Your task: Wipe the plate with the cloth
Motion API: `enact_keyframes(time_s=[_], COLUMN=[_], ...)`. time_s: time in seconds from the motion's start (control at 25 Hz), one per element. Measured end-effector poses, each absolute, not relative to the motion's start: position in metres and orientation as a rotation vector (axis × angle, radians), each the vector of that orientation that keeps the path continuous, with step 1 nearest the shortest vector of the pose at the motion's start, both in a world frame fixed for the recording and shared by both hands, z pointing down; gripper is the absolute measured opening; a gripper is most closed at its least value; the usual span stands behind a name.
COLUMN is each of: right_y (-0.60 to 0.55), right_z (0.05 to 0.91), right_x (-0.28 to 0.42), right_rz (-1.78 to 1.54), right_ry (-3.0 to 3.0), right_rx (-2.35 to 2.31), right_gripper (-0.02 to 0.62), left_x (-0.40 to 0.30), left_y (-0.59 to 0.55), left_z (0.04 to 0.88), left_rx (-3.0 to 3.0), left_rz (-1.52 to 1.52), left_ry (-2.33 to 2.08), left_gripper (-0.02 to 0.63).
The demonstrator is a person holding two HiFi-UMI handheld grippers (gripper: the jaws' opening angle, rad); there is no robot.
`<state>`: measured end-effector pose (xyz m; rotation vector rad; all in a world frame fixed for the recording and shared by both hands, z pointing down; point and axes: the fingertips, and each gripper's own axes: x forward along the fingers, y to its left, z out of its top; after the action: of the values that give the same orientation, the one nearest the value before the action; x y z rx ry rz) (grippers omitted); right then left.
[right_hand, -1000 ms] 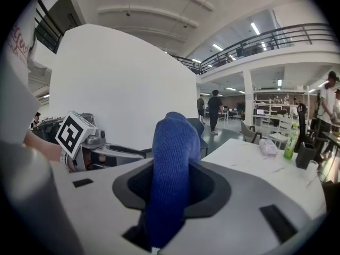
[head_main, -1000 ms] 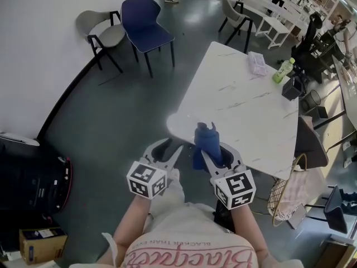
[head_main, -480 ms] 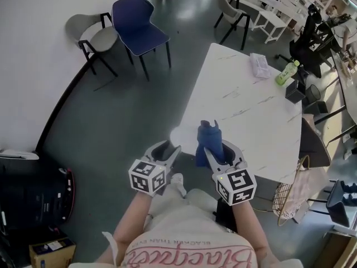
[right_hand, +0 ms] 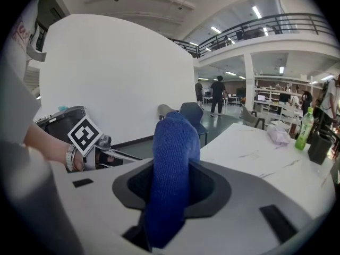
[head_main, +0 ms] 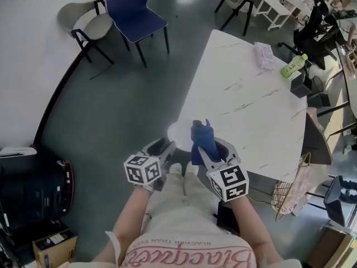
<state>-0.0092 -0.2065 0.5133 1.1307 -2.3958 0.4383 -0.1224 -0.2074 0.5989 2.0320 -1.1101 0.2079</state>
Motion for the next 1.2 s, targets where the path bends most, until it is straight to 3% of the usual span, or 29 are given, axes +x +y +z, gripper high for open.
enact_keyframes(time_s=[0.84, 1.0, 1.2], right_y=[-0.208, -0.209, -0.212], right_z=[0.576, 0.575, 0.572], right_x=[-0.001, 0.001, 0.006], right_rz=[0.689, 0.681, 0.669], right_ry=[-2.327, -2.324, -2.326], right_rx=[1.087, 1.09, 1.095], right_gripper=[0.129, 0.129, 0.129], left_x=[-0.118, -0.12, -0.117], left_y=[-0.255, -0.256, -0.257], left_z=[0.673, 0.67, 0.66], left_rx=[1.826, 1.832, 1.837], left_rz=[0.12, 0.123, 0.091], left_ry=[-0.988, -1.0, -0.996], left_gripper=[0.156, 0.064, 0.041])
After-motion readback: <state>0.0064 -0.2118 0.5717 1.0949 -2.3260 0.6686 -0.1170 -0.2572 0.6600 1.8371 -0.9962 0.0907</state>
